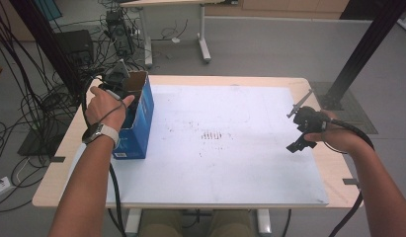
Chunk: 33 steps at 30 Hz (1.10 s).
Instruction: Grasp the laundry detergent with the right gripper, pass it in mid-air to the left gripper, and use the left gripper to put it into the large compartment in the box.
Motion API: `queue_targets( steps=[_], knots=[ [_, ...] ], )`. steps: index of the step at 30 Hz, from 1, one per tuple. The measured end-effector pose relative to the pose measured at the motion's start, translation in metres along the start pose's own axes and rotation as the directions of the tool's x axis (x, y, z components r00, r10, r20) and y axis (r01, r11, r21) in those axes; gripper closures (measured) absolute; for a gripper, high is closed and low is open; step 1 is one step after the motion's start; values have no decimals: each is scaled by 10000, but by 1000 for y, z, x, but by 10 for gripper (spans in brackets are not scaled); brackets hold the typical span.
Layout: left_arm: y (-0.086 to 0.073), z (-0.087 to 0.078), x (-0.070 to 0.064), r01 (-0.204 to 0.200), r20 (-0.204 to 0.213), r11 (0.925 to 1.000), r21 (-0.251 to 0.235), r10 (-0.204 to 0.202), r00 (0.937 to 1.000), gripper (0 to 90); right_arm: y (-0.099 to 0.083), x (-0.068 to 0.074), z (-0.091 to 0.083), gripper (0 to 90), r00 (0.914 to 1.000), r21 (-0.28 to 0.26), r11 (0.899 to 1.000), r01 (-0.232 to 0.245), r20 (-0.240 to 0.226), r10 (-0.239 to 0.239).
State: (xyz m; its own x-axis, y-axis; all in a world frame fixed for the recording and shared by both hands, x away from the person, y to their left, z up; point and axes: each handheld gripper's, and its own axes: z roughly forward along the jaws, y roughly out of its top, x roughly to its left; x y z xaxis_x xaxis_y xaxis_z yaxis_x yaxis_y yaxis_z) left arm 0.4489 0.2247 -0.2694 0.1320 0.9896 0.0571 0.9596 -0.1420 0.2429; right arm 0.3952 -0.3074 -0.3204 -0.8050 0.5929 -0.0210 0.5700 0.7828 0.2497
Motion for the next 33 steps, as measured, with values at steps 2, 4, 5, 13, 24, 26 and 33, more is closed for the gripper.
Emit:
queue_targets(
  steps=[2, 4, 5, 13, 24, 26, 33],
  knots=[
    [0, 0, 1, -47, 34, 10000, -51, 47, 10000, 282, 1, 1, -1, 67, 10000, 17, 10000, -37, 5, 37],
    [-1, -1, 1, -62, 100, 9999, -86, 63, 9999, 280, 1, 1, -1, 67, 10000, 29, 10000, -12, 13, 12],
    [-1, -3, 2, -61, 83, 9999, -126, 62, 9999, 276, 1, 1, -1, 67, 10000, 48, 10000, 13, 33, -14],
    [0, -12, 5, -132, 265, 9997, -203, 137, 9996, 198, 3, 3, -3, 68, 10000, 48, 10000, 21, 64, -21],
    [1, -28, 3, -258, 427, 9977, -632, 286, 9987, 114, 4, 5, -6, 68, 9999, 62, 10000, 60, 113, -61],
    [3, -33, 1, -428, 424, 9970, -649, 456, 9981, 117, 5, 6, -7, 68, 9999, 36, 10000, 46, 115, -46],
    [8, -58, -8, -839, 721, 9920, -940, 909, 9933, 92, 8, 8, -10, 68, 9998, 70, 9999, 102, 143, -103]
  ],
)
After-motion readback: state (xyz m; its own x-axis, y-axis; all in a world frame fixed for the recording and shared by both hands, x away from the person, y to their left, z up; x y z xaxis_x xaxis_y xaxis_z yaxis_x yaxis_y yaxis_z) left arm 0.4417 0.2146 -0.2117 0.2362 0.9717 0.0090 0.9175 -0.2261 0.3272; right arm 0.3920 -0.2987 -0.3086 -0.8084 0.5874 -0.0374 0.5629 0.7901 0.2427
